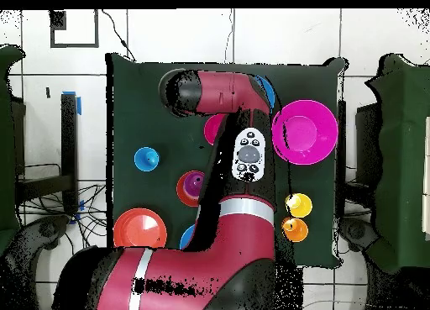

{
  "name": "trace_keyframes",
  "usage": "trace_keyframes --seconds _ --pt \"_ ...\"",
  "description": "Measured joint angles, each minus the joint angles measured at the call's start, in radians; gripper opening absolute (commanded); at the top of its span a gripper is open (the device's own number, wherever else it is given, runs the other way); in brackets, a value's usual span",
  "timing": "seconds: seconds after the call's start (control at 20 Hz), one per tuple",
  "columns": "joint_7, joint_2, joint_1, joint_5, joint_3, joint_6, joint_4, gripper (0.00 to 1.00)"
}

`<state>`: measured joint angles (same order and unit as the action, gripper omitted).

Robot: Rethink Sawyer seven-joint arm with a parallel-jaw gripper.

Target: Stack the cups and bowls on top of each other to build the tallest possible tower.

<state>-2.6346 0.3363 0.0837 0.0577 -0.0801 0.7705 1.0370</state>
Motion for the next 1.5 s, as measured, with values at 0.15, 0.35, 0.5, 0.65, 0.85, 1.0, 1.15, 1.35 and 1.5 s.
trace_keyframes --seconds 0.15,0.35,0.5,0.65,0.85,1.0,1.15,1.35,1.5 --pt "0.000 -0.036 0.000 0.000 -0.009 -0.056 0.002 1.00" --pt "0.000 -0.075 0.001 0.000 -0.024 -0.103 0.007 1.00" --pt "0.000 -0.094 0.001 0.000 -0.031 -0.122 0.010 1.00" --pt "0.000 -0.121 0.001 0.000 -0.040 -0.135 0.013 1.00" --pt "0.000 -0.139 0.001 0.000 -0.047 -0.135 0.033 1.00" --pt "0.000 -0.148 0.001 -0.001 -0.052 -0.136 0.051 0.00" --pt "0.000 -0.145 0.001 0.000 -0.053 -0.140 0.056 0.00" --pt "0.000 -0.120 0.007 0.000 -0.051 -0.144 0.073 0.00" --pt "0.000 -0.078 0.023 -0.001 -0.039 -0.158 0.110 0.00"
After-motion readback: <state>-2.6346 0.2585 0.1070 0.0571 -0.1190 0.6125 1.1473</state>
